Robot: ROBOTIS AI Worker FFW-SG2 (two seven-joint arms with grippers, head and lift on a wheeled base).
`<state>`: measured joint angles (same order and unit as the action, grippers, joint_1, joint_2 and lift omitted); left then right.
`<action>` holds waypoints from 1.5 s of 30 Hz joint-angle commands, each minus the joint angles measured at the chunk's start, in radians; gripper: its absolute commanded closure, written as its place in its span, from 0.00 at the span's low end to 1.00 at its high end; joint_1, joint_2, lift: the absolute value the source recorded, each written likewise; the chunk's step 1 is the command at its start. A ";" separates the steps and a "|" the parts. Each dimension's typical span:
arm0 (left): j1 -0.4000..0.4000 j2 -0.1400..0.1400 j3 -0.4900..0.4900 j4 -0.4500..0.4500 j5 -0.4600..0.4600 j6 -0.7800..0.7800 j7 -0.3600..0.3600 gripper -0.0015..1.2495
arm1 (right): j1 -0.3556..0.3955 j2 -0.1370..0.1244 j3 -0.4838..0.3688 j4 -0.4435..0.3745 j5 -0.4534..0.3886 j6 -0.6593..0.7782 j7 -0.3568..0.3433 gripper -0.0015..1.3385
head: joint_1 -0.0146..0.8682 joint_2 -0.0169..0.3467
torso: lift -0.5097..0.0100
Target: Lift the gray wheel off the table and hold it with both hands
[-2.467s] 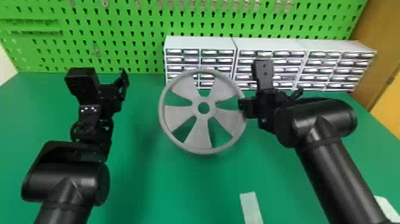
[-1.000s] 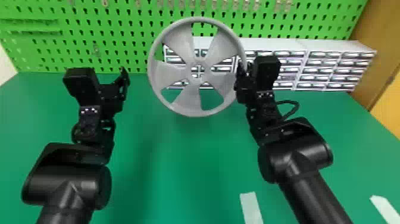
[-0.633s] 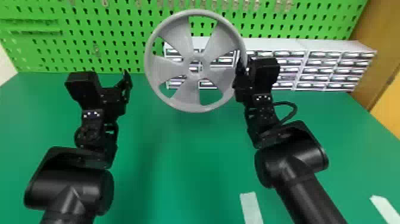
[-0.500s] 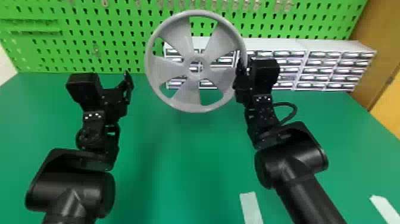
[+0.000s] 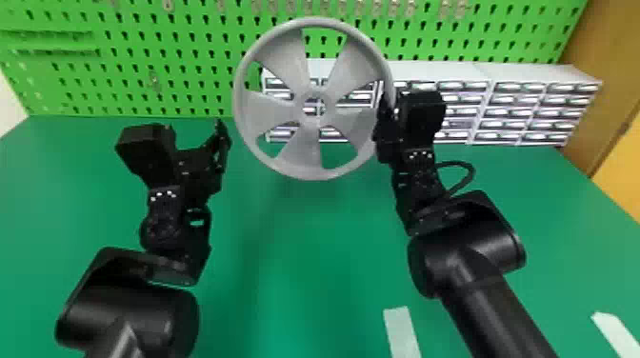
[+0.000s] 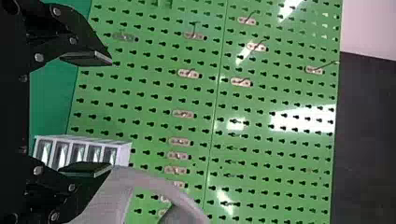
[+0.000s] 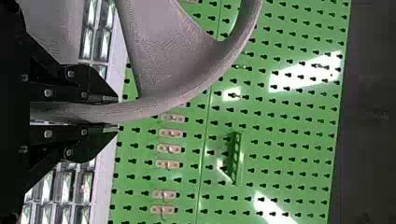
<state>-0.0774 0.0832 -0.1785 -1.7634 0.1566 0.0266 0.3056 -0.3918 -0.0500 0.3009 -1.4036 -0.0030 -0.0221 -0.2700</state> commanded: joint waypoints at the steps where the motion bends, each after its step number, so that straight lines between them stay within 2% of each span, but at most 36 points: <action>1: -0.001 0.010 -0.024 0.005 0.009 -0.022 0.007 0.37 | -0.004 0.001 0.006 0.000 0.000 0.001 0.000 0.82 | 0.82 0.09 | 0.79; 15: -0.007 0.026 -0.092 0.064 0.087 -0.079 0.069 0.36 | -0.010 0.002 0.020 -0.002 -0.002 -0.022 -0.002 0.82 | 0.82 0.09 | 0.79; 32: -0.093 0.026 -0.127 0.213 0.080 -0.175 0.072 0.37 | -0.010 0.004 0.049 -0.029 -0.006 -0.036 -0.005 0.82 | 0.82 0.09 | 0.79; 45: -0.136 0.023 -0.154 0.288 0.093 -0.229 0.112 0.37 | -0.005 0.001 0.058 -0.037 -0.014 -0.044 -0.005 0.81 | 0.82 0.09 | 0.79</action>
<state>-0.2024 0.1077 -0.3264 -1.4988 0.2350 -0.1879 0.4067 -0.3991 -0.0482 0.3578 -1.4389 -0.0137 -0.0594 -0.2746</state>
